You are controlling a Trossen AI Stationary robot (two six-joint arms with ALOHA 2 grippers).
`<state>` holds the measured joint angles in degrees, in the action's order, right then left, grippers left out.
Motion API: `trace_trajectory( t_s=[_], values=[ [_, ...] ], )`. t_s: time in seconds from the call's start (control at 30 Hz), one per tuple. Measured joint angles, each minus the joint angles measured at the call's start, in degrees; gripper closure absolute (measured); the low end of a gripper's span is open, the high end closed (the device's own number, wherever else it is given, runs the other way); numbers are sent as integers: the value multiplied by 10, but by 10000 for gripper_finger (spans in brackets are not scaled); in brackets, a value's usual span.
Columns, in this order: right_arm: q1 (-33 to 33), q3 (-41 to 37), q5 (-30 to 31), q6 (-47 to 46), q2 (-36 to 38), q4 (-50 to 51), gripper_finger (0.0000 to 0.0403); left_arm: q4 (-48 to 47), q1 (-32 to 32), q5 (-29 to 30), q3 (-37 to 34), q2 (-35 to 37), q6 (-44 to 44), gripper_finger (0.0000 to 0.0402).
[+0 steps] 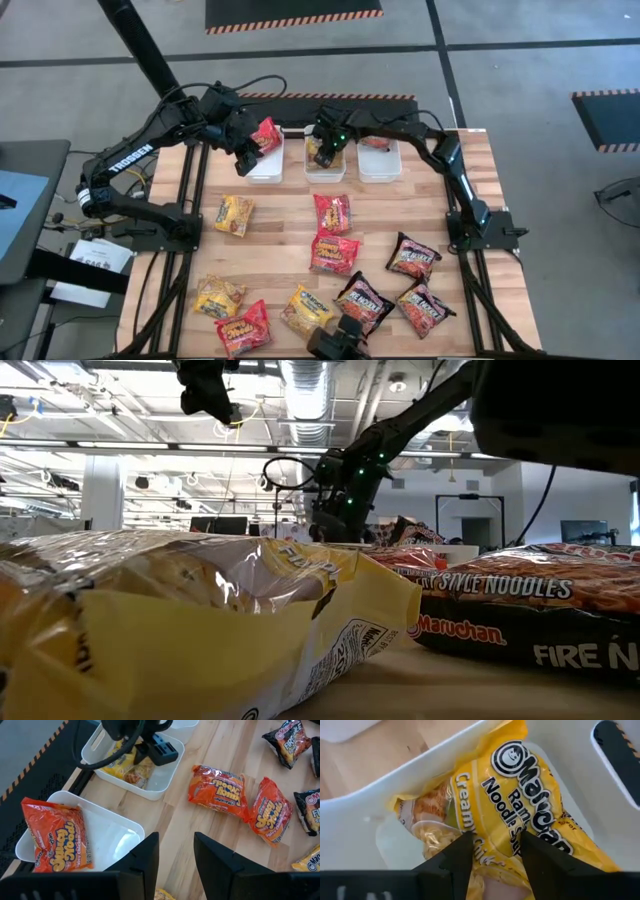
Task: Sort Maruchan noodles
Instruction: Put the yellow noodle pack into the middle white bin
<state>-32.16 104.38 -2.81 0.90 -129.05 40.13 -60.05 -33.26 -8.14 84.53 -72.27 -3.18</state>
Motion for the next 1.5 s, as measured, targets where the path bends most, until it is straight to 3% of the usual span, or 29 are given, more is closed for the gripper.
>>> trace_trajectory(
  t_s=[0.13,0.4,0.67,0.97,1.3,1.5],
  values=[
    [-1,0,0,-29,0,3,252,0,0,0,0,0,0,294],
    [2,0,0,-61,0,4,390,0,0,0,0,0,0,294],
    [8,-2,10,-85,8,8,397,-1,0,0,0,0,-5,294],
    [22,55,74,-66,21,51,399,-1,0,0,0,0,-6,294],
    [36,117,185,-33,23,32,399,-6,0,0,0,0,-6,294],
    [9,118,197,-24,23,26,399,-6,0,0,0,0,-6,294]
  ],
)
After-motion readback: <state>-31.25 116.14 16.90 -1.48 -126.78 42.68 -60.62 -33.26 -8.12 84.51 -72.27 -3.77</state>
